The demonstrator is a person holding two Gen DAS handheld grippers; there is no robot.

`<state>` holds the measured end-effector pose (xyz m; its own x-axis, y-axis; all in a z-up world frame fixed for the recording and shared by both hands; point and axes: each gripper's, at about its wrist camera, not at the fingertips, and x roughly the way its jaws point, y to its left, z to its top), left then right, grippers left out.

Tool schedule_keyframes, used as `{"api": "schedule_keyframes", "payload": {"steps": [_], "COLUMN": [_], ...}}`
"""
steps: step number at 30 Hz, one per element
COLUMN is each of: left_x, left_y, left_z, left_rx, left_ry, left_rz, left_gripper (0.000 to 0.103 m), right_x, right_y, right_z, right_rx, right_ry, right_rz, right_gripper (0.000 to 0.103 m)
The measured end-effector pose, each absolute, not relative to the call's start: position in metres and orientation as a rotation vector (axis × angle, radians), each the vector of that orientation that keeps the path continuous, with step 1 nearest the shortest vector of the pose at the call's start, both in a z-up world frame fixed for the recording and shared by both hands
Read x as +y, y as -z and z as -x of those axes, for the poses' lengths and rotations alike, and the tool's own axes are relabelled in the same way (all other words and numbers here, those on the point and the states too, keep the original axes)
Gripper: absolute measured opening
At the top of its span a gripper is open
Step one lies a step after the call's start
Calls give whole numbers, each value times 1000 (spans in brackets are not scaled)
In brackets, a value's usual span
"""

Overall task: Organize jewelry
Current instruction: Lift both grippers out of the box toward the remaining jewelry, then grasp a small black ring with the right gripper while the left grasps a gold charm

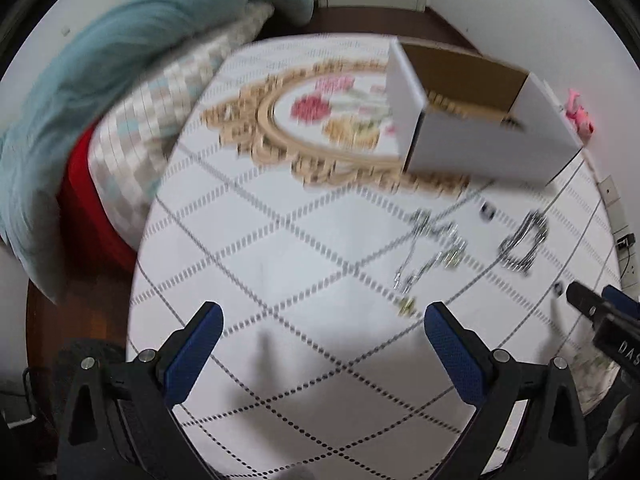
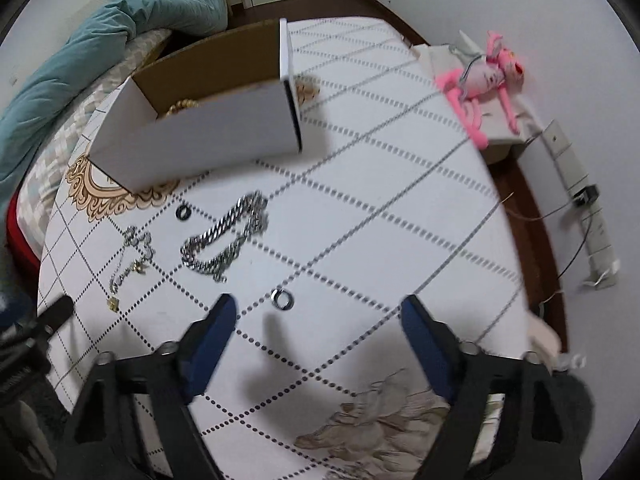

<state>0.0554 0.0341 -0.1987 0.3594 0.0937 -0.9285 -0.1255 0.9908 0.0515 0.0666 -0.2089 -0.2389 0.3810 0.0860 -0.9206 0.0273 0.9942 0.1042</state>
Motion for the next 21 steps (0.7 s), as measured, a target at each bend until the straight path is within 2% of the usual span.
{"api": "schedule_keyframes", "payload": {"steps": [7, 10, 14, 17, 21], "left_x": [37, 35, 28, 21, 9], "left_y": [218, 221, 218, 219, 222], "left_z": [-43, -42, -39, -43, -46], "left_rx": [1216, 1215, 1197, 1188, 1195], "left_ry": [-141, -140, -113, -69, -39], "left_rz": [51, 58, 60, 48, 31], "left_gripper": [102, 102, 99, 99, 78], "right_x": [-195, -186, -177, -178, -188], "right_y": [257, 258, 257, 257, 254], "right_z": [-59, -58, -57, -56, -57], "right_rx": [1112, 1080, 1050, 1054, 1068], "right_ry": [-82, -78, -67, -72, -70], "right_rz": [-88, -24, 37, 23, -23], "right_gripper": [58, 46, 13, 13, 13]}}
